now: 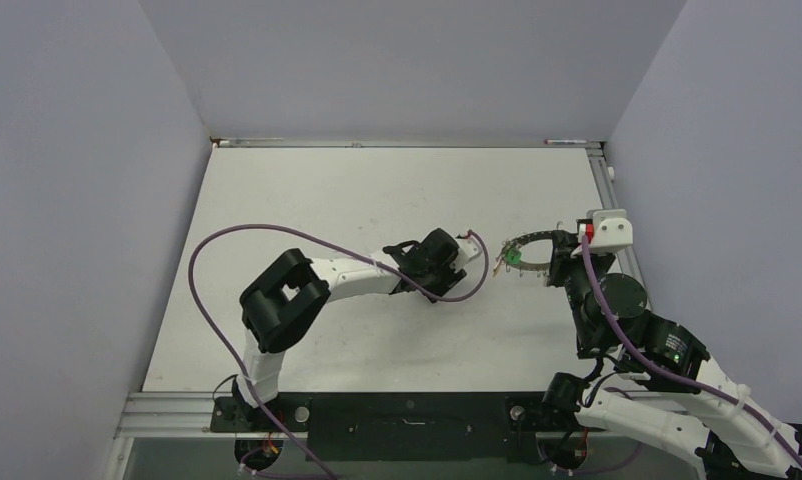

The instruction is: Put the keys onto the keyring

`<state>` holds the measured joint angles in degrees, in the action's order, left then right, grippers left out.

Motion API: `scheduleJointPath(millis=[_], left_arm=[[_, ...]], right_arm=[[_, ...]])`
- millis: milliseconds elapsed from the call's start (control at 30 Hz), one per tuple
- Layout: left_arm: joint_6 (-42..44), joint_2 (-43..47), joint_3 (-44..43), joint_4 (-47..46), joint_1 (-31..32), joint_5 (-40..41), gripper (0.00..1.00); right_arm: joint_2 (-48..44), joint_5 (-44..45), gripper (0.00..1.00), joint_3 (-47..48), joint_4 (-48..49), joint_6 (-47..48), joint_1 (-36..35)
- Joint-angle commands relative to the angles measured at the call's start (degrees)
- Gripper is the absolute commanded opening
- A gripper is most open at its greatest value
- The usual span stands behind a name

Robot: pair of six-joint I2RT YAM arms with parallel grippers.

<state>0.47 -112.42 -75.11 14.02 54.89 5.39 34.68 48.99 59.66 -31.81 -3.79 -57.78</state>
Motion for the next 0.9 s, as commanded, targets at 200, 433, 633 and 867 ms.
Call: scheduleJointPath(millis=[200,433,633,867], left_arm=[[6.3,-2.6,-5.2,-1.4,-1.3,-7.0,0.42],[6.5,-3.8,-6.3,-0.8,-2.4,-8.3,0.34],[6.2,-4.8,-6.8,-1.1,-3.3,-8.9,0.31],[6.1,-3.6,-6.5,-1.1,-3.3,-8.5,0.39]], right_arm=[[0.7,-0.4,0.05,0.2,1.6,-0.5,-0.2],[0.7,-0.5,0.05,0.2,1.6,-0.5,-0.2],[0.8,-1.1,0.05,0.0,1.5,-0.7,-0.2],[0.8,-1.4,0.05,0.0,1.4,-0.9,-0.2]])
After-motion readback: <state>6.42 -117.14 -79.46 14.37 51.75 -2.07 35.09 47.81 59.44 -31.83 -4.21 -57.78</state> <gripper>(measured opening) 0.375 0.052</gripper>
